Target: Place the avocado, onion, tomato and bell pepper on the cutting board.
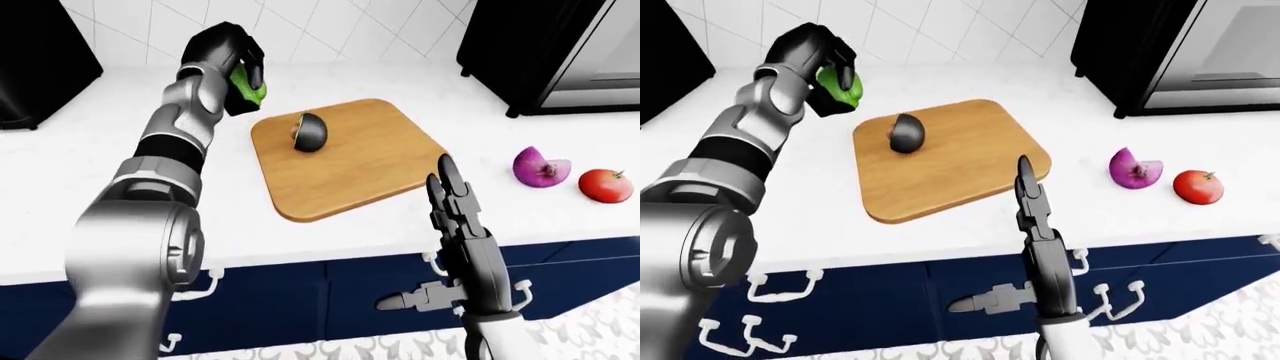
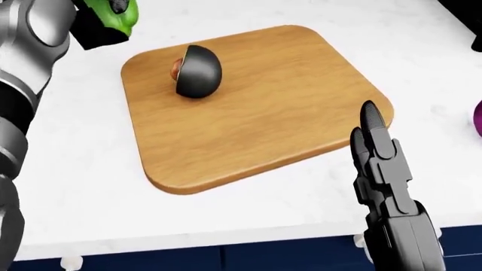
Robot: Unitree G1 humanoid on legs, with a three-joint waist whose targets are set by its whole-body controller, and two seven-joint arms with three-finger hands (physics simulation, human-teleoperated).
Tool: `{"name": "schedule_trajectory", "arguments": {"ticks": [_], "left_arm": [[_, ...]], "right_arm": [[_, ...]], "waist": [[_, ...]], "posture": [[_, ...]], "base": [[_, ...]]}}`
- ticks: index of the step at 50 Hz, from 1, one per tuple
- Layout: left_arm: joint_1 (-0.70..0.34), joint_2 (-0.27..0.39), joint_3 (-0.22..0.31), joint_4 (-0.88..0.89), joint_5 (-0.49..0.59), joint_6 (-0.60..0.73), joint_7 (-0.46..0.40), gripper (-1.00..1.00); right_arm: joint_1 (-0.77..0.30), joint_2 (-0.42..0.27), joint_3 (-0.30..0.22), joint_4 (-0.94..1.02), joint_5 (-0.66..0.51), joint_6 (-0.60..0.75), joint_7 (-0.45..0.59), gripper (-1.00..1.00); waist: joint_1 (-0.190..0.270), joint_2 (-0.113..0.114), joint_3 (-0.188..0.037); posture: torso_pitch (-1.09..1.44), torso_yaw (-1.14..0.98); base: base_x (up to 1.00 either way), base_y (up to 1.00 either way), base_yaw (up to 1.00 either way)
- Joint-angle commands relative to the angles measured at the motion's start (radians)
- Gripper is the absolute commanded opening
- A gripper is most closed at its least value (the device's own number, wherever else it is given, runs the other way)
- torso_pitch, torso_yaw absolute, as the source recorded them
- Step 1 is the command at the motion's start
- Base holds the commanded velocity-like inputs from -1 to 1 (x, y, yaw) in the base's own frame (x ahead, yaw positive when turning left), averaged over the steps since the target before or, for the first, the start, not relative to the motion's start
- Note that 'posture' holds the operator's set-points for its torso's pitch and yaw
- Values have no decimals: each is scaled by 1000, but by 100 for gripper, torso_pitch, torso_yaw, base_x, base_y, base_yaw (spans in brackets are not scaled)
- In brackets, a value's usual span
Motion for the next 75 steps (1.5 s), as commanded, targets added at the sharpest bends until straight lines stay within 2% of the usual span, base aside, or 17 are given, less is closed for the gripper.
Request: {"name": "schedule_trajectory", "arguments": {"ticks": [1,2,5,7,22,25,29,36,39,42,46,48,52,57,60,68,75], "left_arm": [[-45,5,4,-41,-45,-26,0,-100],[-47,5,-15,-43,-33,-41,28,-100],[-56,-9,-17,-49,-61,-56,17,-100],[-51,-15,-41,-51,-48,-75,34,-100],[-79,-53,-56,-72,-82,-108,25,-100],[-94,-58,-53,-80,-97,-111,10,-100],[-98,-52,-46,-137,-142,-131,-79,-100],[-41,-35,-61,-243,-168,-127,-153,-100],[29,-24,-60,-351,-170,-118,-195,-100],[179,-33,-45,-613,-193,-46,-301,-100],[341,-69,-11,-1030,-248,150,-495,-100],[415,-86,-15,-1236,-248,248,-578,-100],[515,-115,-32,-1498,-225,353,-679,-100],[601,-156,-50,-1668,-219,412,-772,-100],[688,-192,-78,-1753,-197,399,-794,-100],[762,-248,-99,-1760,-157,340,-798,-100],[784,-256,-98,-1742,-150,302,-784,-100]], "right_arm": [[-9,-1,0,-40,3,-30,-3,100],[-8,-1,-1,-39,4,-31,-3,100],[-6,-1,-1,-40,4,-34,-3,100],[-5,-1,3,-46,-1,-30,-3,100],[-5,-1,1,-43,1,-30,-4,100],[-6,-1,1,-40,1,-31,-4,100],[-4,0,1,-37,1,-34,-4,100],[-5,-1,3,-34,0,-36,-5,100],[-6,-1,1,-31,3,-37,-5,100],[-7,-1,6,-29,-1,-37,-6,100],[-11,-2,2,-25,2,-38,-5,100],[-10,-1,4,-24,2,-38,-5,100],[-12,-2,4,-23,1,-37,-5,100],[-11,-2,1,-22,1,-40,-6,100],[-13,-1,2,-18,0,-38,-7,100],[-13,0,0,-16,1,-40,-8,100],[-12,0,0,-18,1,-40,-8,100]], "waist": [[-1,1,-22],[0,1,-22],[0,1,-22],[0,0,-21],[-3,-4,-17],[-4,-4,-19],[-4,-4,-16],[-4,-4,-10],[-4,-3,-11],[-6,1,-10],[-6,3,-10],[-6,2,-6],[-6,-4,2],[1,-9,3],[4,-9,1],[11,-17,-2],[14,-20,-4]], "posture": [[0,0],[0,0],[0,0],[0,0],[0,0],[0,0],[0,0],[0,0],[0,0],[0,0],[0,0],[0,0],[0,0],[0,0],[0,0],[0,0],[0,0]], "base": [[0,0,0],[0,0,0],[0,0,0],[0,0,0],[0,0,0],[0,0,0],[0,0,0],[0,0,0],[0,0,0],[0,0,0],[0,0,0],[0,0,0],[0,0,0],[0,0,0],[0,0,0],[0,0,0],[0,0,0]]}}
